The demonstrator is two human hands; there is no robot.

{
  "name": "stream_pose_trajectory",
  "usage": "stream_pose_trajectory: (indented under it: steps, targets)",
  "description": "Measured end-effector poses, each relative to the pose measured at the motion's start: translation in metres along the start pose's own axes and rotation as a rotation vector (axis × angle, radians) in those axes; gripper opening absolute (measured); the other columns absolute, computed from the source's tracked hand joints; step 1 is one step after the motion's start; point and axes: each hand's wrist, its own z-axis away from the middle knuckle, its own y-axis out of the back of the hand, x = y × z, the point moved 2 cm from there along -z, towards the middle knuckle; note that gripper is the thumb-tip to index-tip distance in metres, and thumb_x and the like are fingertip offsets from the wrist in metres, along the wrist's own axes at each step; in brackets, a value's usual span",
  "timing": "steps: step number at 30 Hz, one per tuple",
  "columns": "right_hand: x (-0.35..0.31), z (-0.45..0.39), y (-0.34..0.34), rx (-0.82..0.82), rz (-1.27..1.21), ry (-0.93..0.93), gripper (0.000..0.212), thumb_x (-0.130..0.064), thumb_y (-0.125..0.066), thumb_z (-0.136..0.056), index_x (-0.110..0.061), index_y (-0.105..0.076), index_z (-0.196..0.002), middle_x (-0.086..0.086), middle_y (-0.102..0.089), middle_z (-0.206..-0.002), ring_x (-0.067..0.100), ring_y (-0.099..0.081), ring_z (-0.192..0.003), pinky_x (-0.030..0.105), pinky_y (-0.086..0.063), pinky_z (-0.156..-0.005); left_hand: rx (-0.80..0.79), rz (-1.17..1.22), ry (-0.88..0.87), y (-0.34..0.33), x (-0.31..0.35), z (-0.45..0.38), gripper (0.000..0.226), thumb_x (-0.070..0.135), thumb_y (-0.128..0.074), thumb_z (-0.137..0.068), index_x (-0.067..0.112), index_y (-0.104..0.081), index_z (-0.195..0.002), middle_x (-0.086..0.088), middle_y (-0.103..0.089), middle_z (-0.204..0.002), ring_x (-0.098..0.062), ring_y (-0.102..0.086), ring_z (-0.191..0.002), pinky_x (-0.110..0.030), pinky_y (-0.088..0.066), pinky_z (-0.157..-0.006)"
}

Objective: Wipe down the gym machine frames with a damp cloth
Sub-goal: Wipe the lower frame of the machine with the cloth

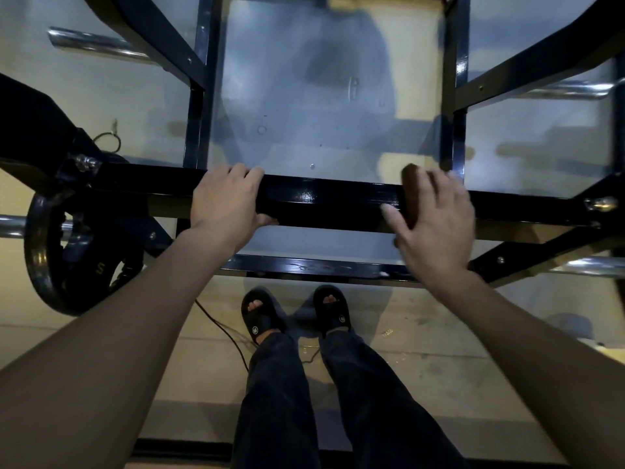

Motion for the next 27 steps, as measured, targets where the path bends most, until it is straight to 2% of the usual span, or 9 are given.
stream_pose_trajectory:
  steps: [4, 7, 9, 11, 15, 19, 22, 25, 27]
  targets:
    - [-0.109, -0.002, -0.013, 0.068, -0.138, 0.06, 0.071, -0.055, -0.018, -0.104, -0.013, -0.047, -0.154, 0.012, -0.047, -0.157, 0.032, -0.034, -0.149, 0.042, -0.018, -0.125, 0.01, -0.014, 0.005, 0.0, 0.001, -0.001, 0.067, 0.065, -0.077, -0.077, 0.017, -0.057, -0.119, -0.007, -0.065, -0.112, -0.03, -0.057, -0.105, -0.041, -0.048, -0.089]
    - [-0.146, -0.003, -0.013, 0.017, -0.154, 0.192, 0.065, -0.045, -0.017, -0.106, -0.012, -0.045, -0.154, 0.012, -0.049, -0.154, 0.033, -0.039, -0.145, 0.047, -0.027, -0.124, 0.027, -0.037, -0.005, -0.001, 0.004, 0.001, 0.067, 0.06, -0.078, -0.079, 0.014, -0.055, -0.121, -0.01, -0.064, -0.112, -0.031, -0.056, -0.106, -0.042, -0.045, -0.093]
    - [-0.121, -0.006, -0.012, 0.04, -0.147, 0.292, 0.061, -0.042, -0.026, -0.106, -0.01, -0.051, -0.151, 0.013, -0.054, -0.149, 0.034, -0.047, -0.139, 0.047, -0.033, -0.121, 0.024, -0.075, -0.016, -0.002, 0.007, 0.001, 0.069, 0.062, -0.076, -0.079, 0.013, -0.053, -0.122, -0.012, -0.063, -0.112, -0.032, -0.055, -0.106, -0.043, -0.044, -0.097]
    - [-0.064, -0.01, -0.009, 0.074, -0.108, 0.275, 0.056, -0.041, -0.032, -0.106, -0.01, -0.055, -0.148, 0.012, -0.056, -0.146, 0.034, -0.05, -0.135, 0.045, -0.033, -0.119, 0.002, -0.11, 0.004, -0.003, 0.01, 0.002, 0.078, 0.068, -0.071, -0.079, 0.011, -0.05, -0.128, -0.014, -0.061, -0.116, -0.034, -0.053, -0.112, -0.045, -0.04, -0.105]
    - [0.072, -0.014, 0.012, 0.042, -0.096, 0.024, 0.052, -0.039, -0.033, -0.107, -0.011, -0.053, -0.146, 0.009, -0.054, -0.143, 0.027, -0.046, -0.132, 0.044, -0.032, -0.119, 0.048, -0.106, -0.018, -0.002, 0.039, 0.004, 0.117, 0.084, -0.061, -0.073, 0.013, -0.022, -0.157, -0.015, -0.049, -0.14, -0.037, -0.038, -0.138, -0.052, -0.01, -0.127]
    - [0.13, -0.018, 0.024, 0.042, -0.214, -0.188, 0.047, -0.031, -0.033, -0.108, -0.007, -0.052, -0.144, 0.012, -0.05, -0.149, 0.026, -0.043, -0.139, 0.039, -0.031, -0.118, 0.105, -0.058, -0.124, -0.002, 0.099, -0.005, 0.116, 0.085, -0.058, -0.076, 0.012, -0.022, -0.159, -0.011, -0.043, -0.147, -0.035, -0.03, -0.145, -0.054, 0.0, -0.127]
    - [0.078, -0.013, 0.015, 0.115, -0.172, -0.217, 0.047, -0.035, -0.035, -0.106, -0.012, -0.058, -0.14, 0.008, -0.055, -0.144, 0.024, -0.045, -0.136, 0.044, -0.03, -0.121, 0.043, 0.011, -0.177, -0.005, 0.14, -0.015, 0.112, 0.083, -0.056, -0.08, 0.01, -0.023, -0.158, -0.011, -0.049, -0.141, -0.033, -0.041, -0.136, -0.049, -0.009, -0.128]
    - [-0.001, -0.008, 0.001, 0.103, -0.181, 0.024, 0.049, -0.037, -0.038, -0.105, -0.014, -0.057, -0.144, 0.008, -0.056, -0.145, 0.028, -0.045, -0.139, 0.046, -0.029, -0.122, 0.028, 0.122, -0.162, -0.008, 0.151, -0.019, 0.092, 0.069, -0.065, -0.085, 0.011, -0.037, -0.15, -0.013, -0.055, -0.134, -0.033, -0.048, -0.125, -0.041, -0.027, -0.116]
    - [-0.018, -0.009, -0.002, 0.1, -0.219, 0.138, 0.048, -0.036, -0.041, -0.105, -0.013, -0.057, -0.144, 0.009, -0.057, -0.143, 0.029, -0.047, -0.137, 0.044, -0.03, -0.121, 0.039, 0.157, -0.15, -0.008, 0.148, -0.022, 0.072, 0.055, -0.069, -0.088, 0.014, -0.047, -0.142, -0.012, -0.058, -0.127, -0.032, -0.051, -0.118, -0.04, -0.035, -0.104]
